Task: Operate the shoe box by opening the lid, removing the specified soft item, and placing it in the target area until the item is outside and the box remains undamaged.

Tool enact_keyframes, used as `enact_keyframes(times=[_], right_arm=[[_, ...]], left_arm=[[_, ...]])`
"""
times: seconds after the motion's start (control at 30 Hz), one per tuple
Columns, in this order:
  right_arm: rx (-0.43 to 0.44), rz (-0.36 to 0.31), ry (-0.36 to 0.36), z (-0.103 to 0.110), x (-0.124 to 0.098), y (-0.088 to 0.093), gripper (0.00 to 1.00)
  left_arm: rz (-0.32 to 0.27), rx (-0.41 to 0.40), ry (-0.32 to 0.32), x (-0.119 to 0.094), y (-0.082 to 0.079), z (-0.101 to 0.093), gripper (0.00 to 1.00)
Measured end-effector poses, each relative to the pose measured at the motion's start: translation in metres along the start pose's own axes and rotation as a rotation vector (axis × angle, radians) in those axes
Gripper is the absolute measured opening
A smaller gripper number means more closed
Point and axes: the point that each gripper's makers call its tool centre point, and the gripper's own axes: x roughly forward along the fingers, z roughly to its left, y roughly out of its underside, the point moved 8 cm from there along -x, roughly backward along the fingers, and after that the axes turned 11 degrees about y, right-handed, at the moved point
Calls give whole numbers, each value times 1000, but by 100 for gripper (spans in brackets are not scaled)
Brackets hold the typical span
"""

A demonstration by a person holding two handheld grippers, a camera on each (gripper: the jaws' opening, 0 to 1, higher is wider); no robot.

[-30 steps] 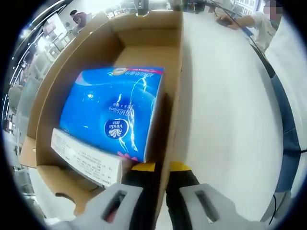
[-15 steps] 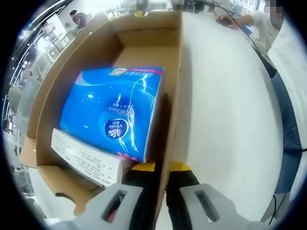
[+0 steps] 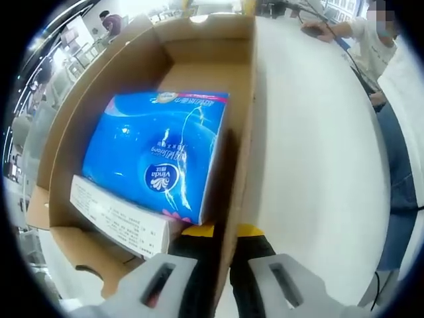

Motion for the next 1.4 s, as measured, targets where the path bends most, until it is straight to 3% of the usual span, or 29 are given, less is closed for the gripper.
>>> enact_keyframes(times=[0.07, 0.4, 0.57, 0.63, 0.7, 0.77, 0.87, 0.93, 1.4], right_arm=[[34, 35, 12, 1, -5, 1, 78], [101, 46, 38, 10, -15, 2, 78], [254, 23, 27, 7, -27, -9, 78], [287, 25, 49, 3, -31, -14, 78], [338, 81, 81, 4, -36, -15, 78], [356, 56, 110, 4, -43, -16, 77], [512, 39, 114, 9, -44, -14, 77], [568, 27, 128, 11, -45, -16, 77], [776, 20, 168, 30, -47, -33, 78]], left_arm=[[1, -3, 1, 2, 1, 1, 4], [3, 9, -5, 3, 3, 2, 4], [2, 4, -1, 2, 3, 1, 4], [2, 11, -2, 1, 2, 1, 4], [2, 14, -6, 1, 2, 1, 4], [4, 17, -10, 1, 1, 1, 4], [4, 20, -12, 1, 2, 2, 4], [3, 22, -12, 1, 2, 3, 4], [1, 31, -10, 2, 2, 1, 4]])
